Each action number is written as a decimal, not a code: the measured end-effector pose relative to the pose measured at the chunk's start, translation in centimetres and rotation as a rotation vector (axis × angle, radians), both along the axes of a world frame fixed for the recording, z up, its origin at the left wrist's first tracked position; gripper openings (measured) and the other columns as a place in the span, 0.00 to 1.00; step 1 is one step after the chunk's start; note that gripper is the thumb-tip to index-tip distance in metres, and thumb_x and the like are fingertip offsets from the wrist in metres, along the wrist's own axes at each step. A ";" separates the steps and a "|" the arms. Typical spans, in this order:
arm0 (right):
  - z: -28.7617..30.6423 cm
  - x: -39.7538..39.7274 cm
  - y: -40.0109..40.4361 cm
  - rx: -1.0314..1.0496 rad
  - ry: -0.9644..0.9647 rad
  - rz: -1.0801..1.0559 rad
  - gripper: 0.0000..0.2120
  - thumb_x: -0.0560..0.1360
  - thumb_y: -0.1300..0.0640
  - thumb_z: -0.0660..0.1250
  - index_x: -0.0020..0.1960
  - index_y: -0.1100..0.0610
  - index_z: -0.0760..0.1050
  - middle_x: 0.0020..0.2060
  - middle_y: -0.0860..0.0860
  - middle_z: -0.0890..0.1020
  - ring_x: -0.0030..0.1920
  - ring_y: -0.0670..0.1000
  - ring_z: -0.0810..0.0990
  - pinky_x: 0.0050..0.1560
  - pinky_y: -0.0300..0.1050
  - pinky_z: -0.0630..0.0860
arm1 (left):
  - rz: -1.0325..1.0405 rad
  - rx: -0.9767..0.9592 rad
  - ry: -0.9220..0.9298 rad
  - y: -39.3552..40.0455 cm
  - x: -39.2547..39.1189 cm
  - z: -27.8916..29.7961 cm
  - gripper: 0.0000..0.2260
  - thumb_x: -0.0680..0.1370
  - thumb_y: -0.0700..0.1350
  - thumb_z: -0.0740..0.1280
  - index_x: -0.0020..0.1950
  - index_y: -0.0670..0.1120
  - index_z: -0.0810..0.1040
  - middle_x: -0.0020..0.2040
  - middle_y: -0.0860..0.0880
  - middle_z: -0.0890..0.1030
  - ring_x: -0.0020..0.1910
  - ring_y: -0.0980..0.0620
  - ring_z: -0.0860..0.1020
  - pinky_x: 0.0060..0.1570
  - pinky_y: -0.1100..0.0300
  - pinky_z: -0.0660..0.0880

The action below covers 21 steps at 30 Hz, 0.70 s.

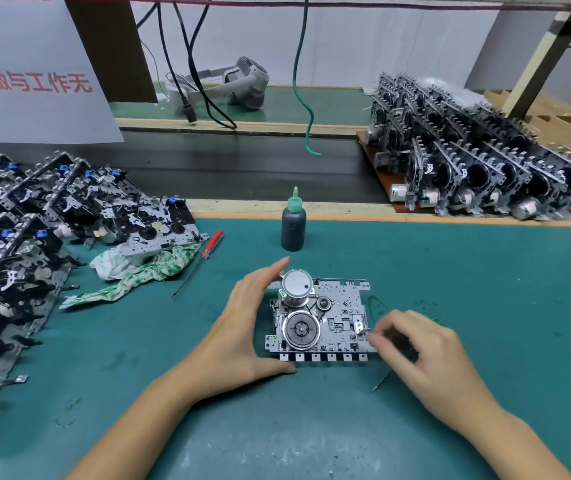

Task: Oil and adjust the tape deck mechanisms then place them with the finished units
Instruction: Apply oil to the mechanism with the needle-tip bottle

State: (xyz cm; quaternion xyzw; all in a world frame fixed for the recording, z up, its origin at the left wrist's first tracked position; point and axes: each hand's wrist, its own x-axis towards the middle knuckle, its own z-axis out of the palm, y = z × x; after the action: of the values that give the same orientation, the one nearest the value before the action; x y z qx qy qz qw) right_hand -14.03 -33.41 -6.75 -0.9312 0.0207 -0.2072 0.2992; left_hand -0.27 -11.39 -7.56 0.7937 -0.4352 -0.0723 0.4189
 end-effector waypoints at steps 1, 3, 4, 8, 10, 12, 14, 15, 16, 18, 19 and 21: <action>0.5 0.4 -0.1 0.020 -0.033 -0.049 0.15 0.74 0.43 0.60 0.36 0.52 0.73 0.31 0.43 0.75 0.36 0.43 0.73 0.37 0.32 0.67 | -0.002 0.000 0.002 0.0 0.0 0.0 0.53 0.61 0.47 0.80 0.71 0.71 0.47 0.67 0.69 0.58 0.69 0.66 0.59 0.64 0.78 0.54; 1.8 1.7 -0.3 0.083 -0.107 -0.141 0.13 0.73 0.44 0.61 0.36 0.51 0.73 0.31 0.45 0.76 0.38 0.45 0.74 0.39 0.33 0.68 | -0.005 0.004 0.002 0.0 -0.1 0.0 0.53 0.61 0.48 0.80 0.72 0.71 0.47 0.68 0.68 0.58 0.69 0.65 0.59 0.64 0.77 0.54; 2.5 2.6 -0.3 0.133 -0.131 -0.163 0.10 0.74 0.46 0.64 0.37 0.50 0.72 0.33 0.45 0.77 0.39 0.45 0.75 0.41 0.33 0.69 | -0.006 0.006 0.003 0.0 -0.1 0.0 0.53 0.61 0.48 0.80 0.72 0.71 0.47 0.68 0.69 0.58 0.69 0.65 0.59 0.64 0.78 0.54; 4.4 8.1 -0.1 0.310 -0.070 -0.157 0.09 0.73 0.57 0.71 0.49 0.49 0.73 0.43 0.43 0.77 0.47 0.46 0.76 0.49 0.41 0.73 | -0.003 0.011 0.049 0.1 0.0 -0.1 0.54 0.61 0.48 0.81 0.70 0.73 0.47 0.66 0.72 0.57 0.67 0.68 0.59 0.61 0.80 0.54; 4.5 11.2 0.3 0.453 0.081 -0.146 0.16 0.72 0.56 0.73 0.57 0.52 0.72 0.47 0.45 0.76 0.50 0.46 0.75 0.53 0.41 0.72 | -0.001 0.011 0.076 0.1 0.0 -0.1 0.53 0.61 0.48 0.81 0.70 0.74 0.47 0.65 0.73 0.57 0.67 0.68 0.59 0.61 0.80 0.55; 4.2 13.7 0.9 0.589 0.230 -0.120 0.21 0.72 0.56 0.73 0.62 0.54 0.71 0.52 0.50 0.76 0.53 0.49 0.75 0.56 0.45 0.73 | 0.000 0.013 0.090 0.1 0.0 -0.1 0.53 0.61 0.48 0.81 0.69 0.75 0.47 0.65 0.73 0.57 0.67 0.67 0.59 0.61 0.80 0.56; 3.5 15.2 1.4 0.618 0.275 -0.119 0.24 0.71 0.57 0.73 0.64 0.56 0.70 0.54 0.52 0.76 0.52 0.49 0.74 0.55 0.47 0.73 | 0.005 0.019 0.102 0.1 0.0 -0.1 0.52 0.61 0.48 0.81 0.69 0.74 0.48 0.64 0.74 0.57 0.68 0.67 0.59 0.61 0.80 0.56; 3.2 15.7 1.6 0.622 0.268 -0.123 0.24 0.71 0.58 0.74 0.64 0.56 0.70 0.54 0.52 0.76 0.51 0.49 0.74 0.55 0.47 0.73 | 0.009 0.024 0.106 0.1 0.0 -0.1 0.52 0.62 0.48 0.81 0.70 0.73 0.48 0.64 0.74 0.57 0.68 0.67 0.59 0.61 0.80 0.56; 2.9 16.1 1.8 0.625 0.259 -0.126 0.24 0.70 0.58 0.74 0.64 0.56 0.71 0.54 0.53 0.76 0.50 0.48 0.74 0.54 0.48 0.74 | 0.012 0.029 0.110 0.1 0.0 -0.1 0.52 0.62 0.47 0.81 0.70 0.71 0.49 0.64 0.74 0.57 0.68 0.67 0.59 0.61 0.80 0.55; 2.6 16.5 2.0 0.622 0.246 -0.128 0.23 0.69 0.59 0.75 0.62 0.56 0.72 0.54 0.53 0.77 0.49 0.48 0.75 0.54 0.48 0.74 | 0.022 0.038 0.133 -0.1 0.0 -0.1 0.51 0.62 0.47 0.81 0.71 0.68 0.49 0.64 0.74 0.56 0.68 0.68 0.59 0.61 0.80 0.55; 2.5 16.6 2.0 0.619 0.242 -0.131 0.23 0.69 0.60 0.75 0.60 0.55 0.72 0.53 0.53 0.78 0.49 0.48 0.76 0.54 0.48 0.74 | 0.024 0.048 0.149 -0.1 0.0 0.0 0.51 0.62 0.48 0.81 0.71 0.67 0.49 0.65 0.73 0.56 0.67 0.69 0.58 0.62 0.80 0.55; 2.4 16.8 2.0 0.605 0.238 -0.136 0.22 0.68 0.60 0.76 0.59 0.55 0.72 0.51 0.52 0.77 0.49 0.49 0.76 0.54 0.48 0.74 | -0.010 0.078 0.196 0.1 0.3 0.3 0.52 0.62 0.51 0.81 0.72 0.66 0.48 0.67 0.71 0.56 0.68 0.70 0.57 0.63 0.79 0.54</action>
State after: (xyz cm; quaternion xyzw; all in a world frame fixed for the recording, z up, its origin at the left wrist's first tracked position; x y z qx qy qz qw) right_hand 2.78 -31.38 -4.32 -0.8144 0.1780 -0.1010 0.5430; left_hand 0.07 -11.32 -7.30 0.7962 -0.3931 -0.1686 0.4280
